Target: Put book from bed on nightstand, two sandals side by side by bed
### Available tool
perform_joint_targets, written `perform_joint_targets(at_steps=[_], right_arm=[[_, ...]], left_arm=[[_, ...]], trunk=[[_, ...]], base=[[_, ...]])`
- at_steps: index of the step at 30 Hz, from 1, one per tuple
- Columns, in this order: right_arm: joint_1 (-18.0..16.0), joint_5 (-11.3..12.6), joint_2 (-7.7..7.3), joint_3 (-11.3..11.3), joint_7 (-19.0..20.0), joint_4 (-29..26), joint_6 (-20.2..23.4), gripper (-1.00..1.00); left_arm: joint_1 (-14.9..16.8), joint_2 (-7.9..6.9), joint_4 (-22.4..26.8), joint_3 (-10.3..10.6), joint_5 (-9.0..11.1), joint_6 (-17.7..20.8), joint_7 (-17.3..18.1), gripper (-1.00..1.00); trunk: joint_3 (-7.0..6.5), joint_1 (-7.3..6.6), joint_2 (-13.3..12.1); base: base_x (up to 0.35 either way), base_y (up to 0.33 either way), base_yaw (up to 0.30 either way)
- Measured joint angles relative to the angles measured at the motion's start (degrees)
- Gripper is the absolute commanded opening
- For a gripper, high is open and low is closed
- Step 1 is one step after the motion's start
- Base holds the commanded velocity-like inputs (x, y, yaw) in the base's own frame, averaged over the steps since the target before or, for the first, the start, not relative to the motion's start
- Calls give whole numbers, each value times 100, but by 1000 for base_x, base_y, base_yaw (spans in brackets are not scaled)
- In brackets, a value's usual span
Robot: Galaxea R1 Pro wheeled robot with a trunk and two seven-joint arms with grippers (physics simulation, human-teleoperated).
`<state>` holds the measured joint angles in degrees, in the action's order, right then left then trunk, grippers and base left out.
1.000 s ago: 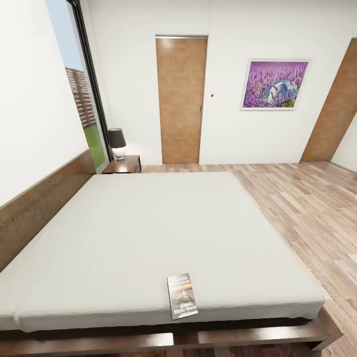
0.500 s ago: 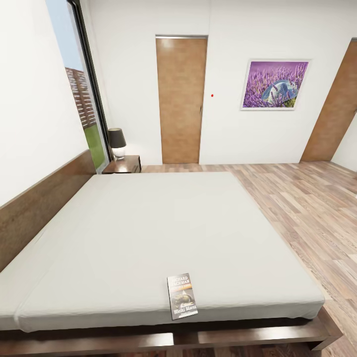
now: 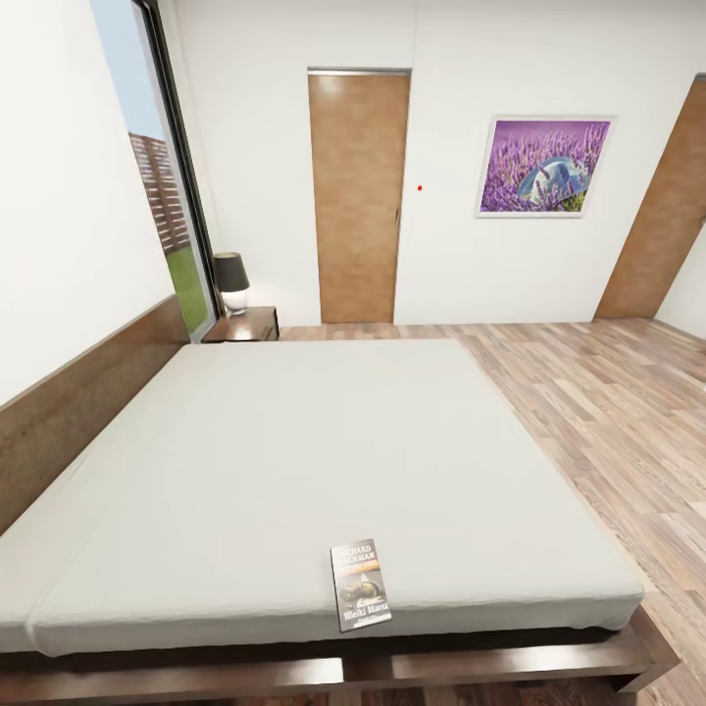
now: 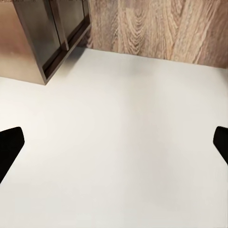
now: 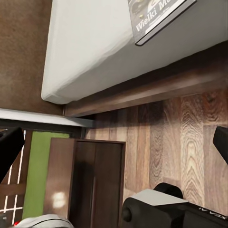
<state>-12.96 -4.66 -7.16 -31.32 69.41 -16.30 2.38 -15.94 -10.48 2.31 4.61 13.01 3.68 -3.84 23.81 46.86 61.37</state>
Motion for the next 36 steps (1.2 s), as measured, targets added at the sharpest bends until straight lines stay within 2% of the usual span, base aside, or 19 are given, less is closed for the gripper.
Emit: perform_joint_targets(at_steps=[9,20,36], right_arm=[[0,13,0,-3,0,-1,0,100],[0,22,0,-11,-37,-2,-2,100],[0,32,-6,-20,-46,-2,32,100]], left_arm=[[7,9,0,5,-2,3,2,100],[13,12,-1,8,-11,-1,9,100],[14,18,-1,9,-11,-2,6,100]], trunk=[[162,198,361],[162,198,363],[449,549,1003]], base=[[0,0,0],[0,0,0],[0,0,0]])
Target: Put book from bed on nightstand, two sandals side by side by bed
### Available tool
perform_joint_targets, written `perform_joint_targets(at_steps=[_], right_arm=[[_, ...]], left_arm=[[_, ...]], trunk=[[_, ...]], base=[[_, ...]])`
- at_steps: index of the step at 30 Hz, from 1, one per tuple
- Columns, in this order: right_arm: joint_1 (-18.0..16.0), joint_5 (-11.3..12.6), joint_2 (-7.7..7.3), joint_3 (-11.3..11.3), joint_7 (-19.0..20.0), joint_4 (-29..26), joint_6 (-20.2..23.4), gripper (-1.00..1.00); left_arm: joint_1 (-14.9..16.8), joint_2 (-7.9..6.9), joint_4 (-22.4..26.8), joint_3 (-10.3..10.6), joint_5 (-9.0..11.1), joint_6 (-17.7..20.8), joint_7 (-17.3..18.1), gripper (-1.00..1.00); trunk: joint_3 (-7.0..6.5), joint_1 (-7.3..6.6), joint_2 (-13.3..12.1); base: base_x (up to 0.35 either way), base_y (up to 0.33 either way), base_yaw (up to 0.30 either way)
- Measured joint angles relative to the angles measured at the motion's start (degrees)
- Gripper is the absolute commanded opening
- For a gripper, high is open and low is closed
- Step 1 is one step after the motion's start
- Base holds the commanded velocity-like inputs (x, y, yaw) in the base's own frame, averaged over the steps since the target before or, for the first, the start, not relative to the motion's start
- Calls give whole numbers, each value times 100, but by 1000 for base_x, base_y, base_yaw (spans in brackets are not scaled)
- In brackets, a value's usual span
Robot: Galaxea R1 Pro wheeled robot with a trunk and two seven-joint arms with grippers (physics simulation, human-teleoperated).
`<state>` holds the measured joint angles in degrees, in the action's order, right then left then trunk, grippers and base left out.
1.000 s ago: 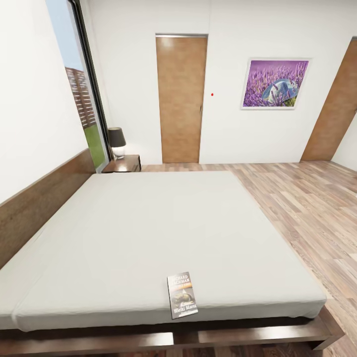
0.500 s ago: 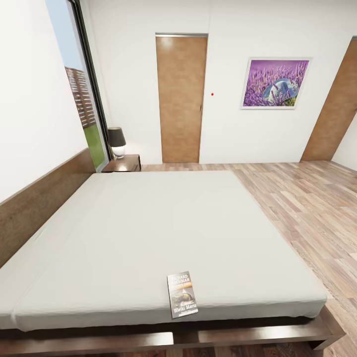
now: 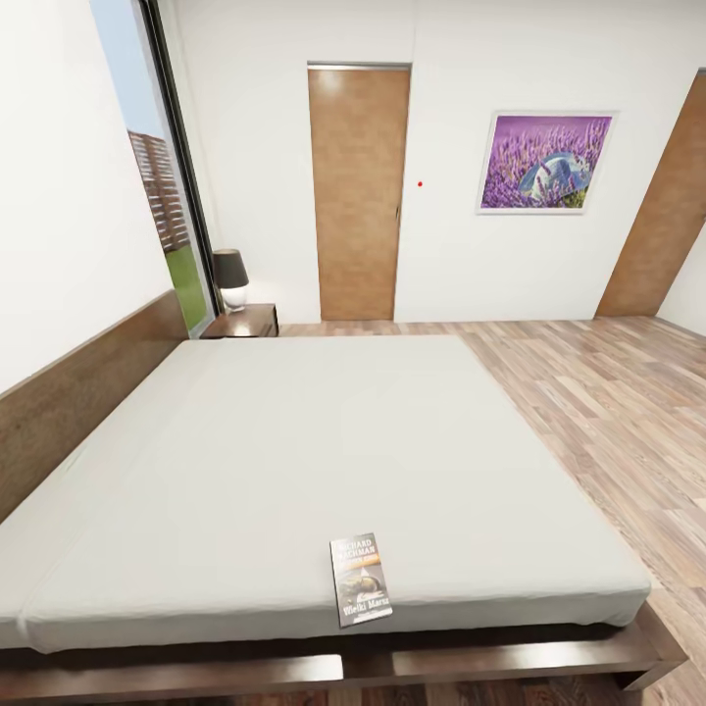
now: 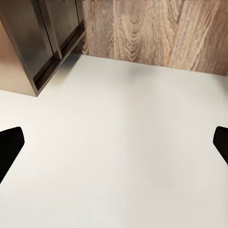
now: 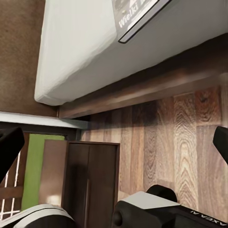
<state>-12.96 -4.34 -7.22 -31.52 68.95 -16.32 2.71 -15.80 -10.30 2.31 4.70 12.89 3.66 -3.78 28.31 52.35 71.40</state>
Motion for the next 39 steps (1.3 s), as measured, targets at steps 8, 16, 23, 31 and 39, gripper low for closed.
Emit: perform_joint_targets(at_steps=[8,16,23,31,39], right_arm=[[-16,3,-11,-10,5,1,116,100],[-176,8,-36,-27,64,-28,951,100],[-406,19,-56,-32,81,-32,1224,100],[-672,97,-72,-36,100,-23,1310,100],[-882,114,-35,-27,114,-11,1427,100]], left_arm=[[-1,0,0,0,0,-6,0,100],[3,2,3,6,-4,-8,3,100],[2,2,1,7,-1,-10,3,100],[0,3,7,8,1,-15,4,100],[3,-2,8,6,7,-23,4,100]], trunk=[[144,176,321],[180,220,403],[180,220,403],[180,220,403],[180,220,403]], base=[[0,0,0],[0,0,0],[0,0,0],[0,0,0],[0,0,0]])
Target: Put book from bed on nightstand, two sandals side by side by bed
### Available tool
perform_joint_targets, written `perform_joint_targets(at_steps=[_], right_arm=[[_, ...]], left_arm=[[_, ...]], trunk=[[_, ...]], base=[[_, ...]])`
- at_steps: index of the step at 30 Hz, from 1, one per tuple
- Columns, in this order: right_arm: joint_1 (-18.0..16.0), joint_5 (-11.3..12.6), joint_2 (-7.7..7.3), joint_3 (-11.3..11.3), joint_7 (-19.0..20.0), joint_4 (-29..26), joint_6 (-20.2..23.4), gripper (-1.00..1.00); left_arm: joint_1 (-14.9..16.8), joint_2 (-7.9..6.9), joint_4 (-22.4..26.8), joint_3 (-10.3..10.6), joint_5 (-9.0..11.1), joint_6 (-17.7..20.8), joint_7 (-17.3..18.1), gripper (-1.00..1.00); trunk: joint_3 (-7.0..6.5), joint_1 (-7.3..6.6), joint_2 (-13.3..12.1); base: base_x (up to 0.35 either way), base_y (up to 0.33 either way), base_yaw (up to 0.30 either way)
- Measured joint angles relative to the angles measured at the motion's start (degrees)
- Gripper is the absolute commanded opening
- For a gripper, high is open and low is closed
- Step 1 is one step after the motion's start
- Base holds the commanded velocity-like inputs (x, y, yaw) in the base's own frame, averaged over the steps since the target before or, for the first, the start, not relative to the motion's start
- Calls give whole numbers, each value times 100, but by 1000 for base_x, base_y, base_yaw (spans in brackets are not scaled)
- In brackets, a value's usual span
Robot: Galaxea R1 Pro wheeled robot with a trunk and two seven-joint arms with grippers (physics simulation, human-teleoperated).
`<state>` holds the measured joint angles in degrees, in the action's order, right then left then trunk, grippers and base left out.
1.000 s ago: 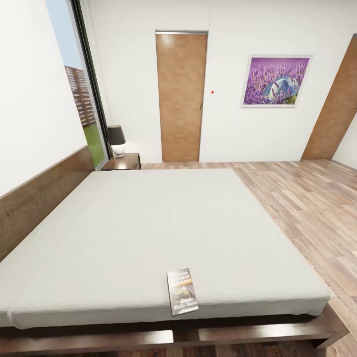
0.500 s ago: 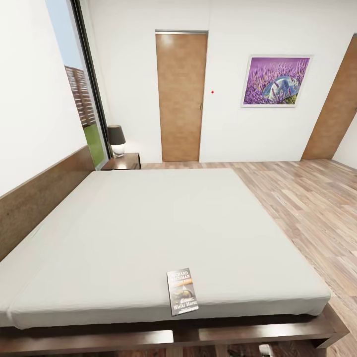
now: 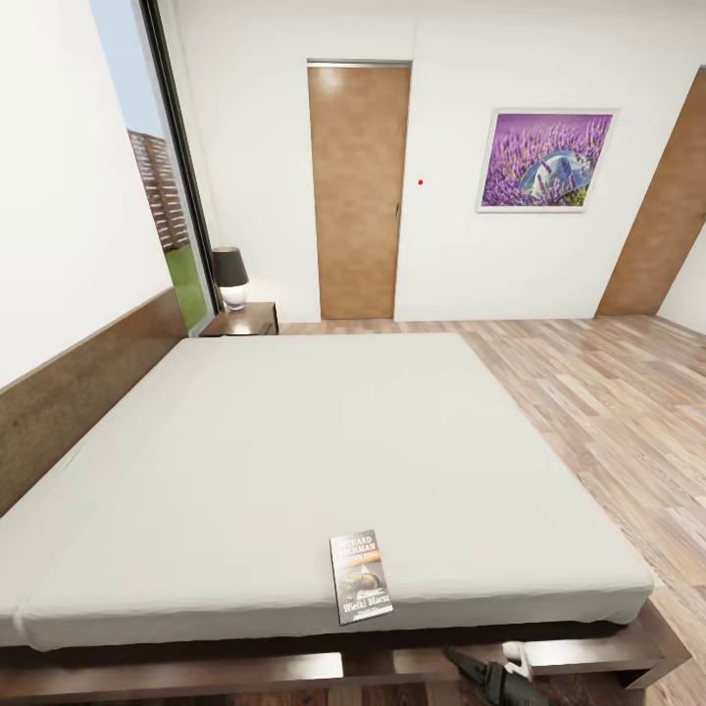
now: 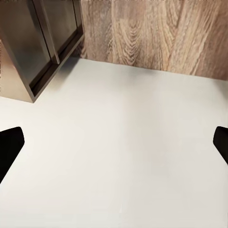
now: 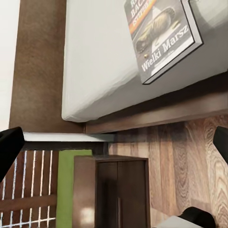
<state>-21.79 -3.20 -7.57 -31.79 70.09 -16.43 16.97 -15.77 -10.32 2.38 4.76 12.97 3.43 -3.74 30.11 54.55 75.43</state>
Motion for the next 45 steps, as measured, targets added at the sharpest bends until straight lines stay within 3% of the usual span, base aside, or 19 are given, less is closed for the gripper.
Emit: perform_joint_targets(at_steps=[10,15,28,39,45], right_arm=[[-236,5,24,27,64,16,291,100],[-303,10,-16,-9,580,14,471,100],[-322,261,-101,-150,808,24,576,100],[-323,319,-147,-177,821,35,750,100],[-324,367,-207,-190,859,40,772,100]], left_arm=[[2,2,0,-3,-5,9,-3,100],[1,-3,-3,-6,-6,14,-3,100],[1,-11,-7,-2,-7,18,9,100],[1,-13,-8,2,-13,15,9,100],[1,-13,-8,2,-12,15,9,100]], trunk=[[0,0,0],[0,0,0],[233,285,520],[234,286,522],[341,417,761]], base=[[0,0,0],[0,0,0],[0,0,0],[0,0,0],[0,0,0]])
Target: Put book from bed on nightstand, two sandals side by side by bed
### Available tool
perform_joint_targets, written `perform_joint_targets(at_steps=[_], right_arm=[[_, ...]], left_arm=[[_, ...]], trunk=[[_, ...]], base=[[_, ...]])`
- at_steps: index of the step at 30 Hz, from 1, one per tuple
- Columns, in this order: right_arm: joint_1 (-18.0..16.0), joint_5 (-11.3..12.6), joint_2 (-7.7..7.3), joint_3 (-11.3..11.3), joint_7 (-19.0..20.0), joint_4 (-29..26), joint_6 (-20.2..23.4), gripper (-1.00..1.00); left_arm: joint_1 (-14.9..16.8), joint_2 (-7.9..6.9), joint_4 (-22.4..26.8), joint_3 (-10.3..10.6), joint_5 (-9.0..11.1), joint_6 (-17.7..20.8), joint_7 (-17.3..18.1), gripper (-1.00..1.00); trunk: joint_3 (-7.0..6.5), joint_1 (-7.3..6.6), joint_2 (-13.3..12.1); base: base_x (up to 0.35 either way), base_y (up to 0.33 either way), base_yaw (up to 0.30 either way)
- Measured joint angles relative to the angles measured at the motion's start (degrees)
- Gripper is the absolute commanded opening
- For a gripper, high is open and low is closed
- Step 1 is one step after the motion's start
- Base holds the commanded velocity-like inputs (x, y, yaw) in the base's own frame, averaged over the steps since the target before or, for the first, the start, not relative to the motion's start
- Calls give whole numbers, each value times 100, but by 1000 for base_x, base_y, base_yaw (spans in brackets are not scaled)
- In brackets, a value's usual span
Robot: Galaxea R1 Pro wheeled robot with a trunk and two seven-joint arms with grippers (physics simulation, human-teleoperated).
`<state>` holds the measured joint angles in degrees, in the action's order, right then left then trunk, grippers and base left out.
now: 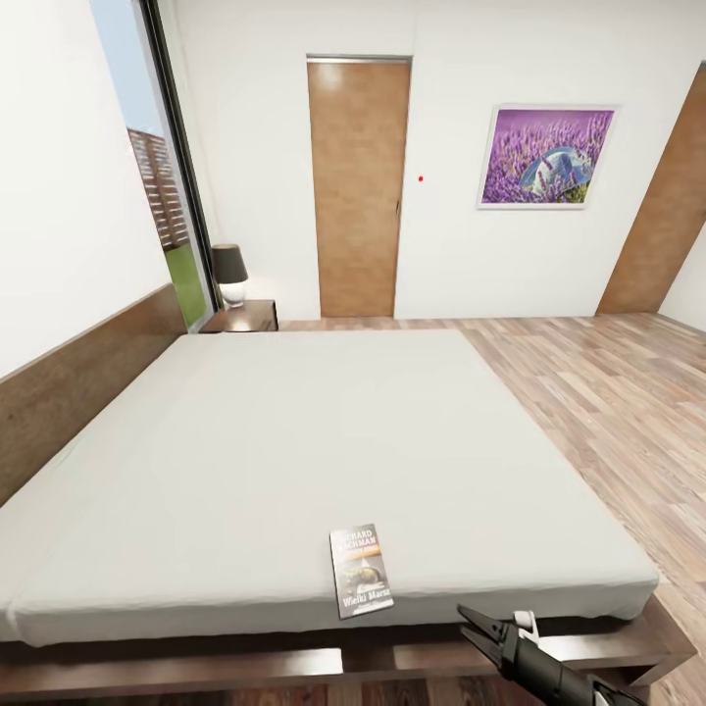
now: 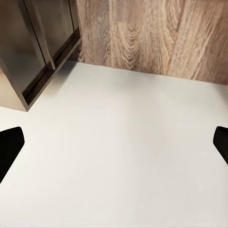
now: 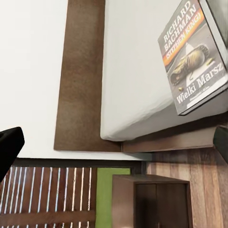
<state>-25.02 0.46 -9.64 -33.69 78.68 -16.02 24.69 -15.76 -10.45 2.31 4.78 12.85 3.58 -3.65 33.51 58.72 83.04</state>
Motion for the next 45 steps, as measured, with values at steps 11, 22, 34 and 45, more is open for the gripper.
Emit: perform_joint_targets(at_steps=[11,22,34,45], right_arm=[[0,148,-84,0,138,24,163,100],[1,166,-104,-3,157,31,231,100],[0,165,-86,6,101,27,239,100],[-113,170,-30,18,-263,18,247,100]], left_arm=[[0,0,0,0,-3,0,0,100],[0,0,0,0,1,0,6,100],[-1,0,0,0,0,0,9,100],[0,5,4,4,-2,-1,4,100]], trunk=[[180,220,403],[287,352,642],[360,440,804],[360,440,804]], base=[[0,0,0],[0,0,0],[0,0,0],[0,0,0]])
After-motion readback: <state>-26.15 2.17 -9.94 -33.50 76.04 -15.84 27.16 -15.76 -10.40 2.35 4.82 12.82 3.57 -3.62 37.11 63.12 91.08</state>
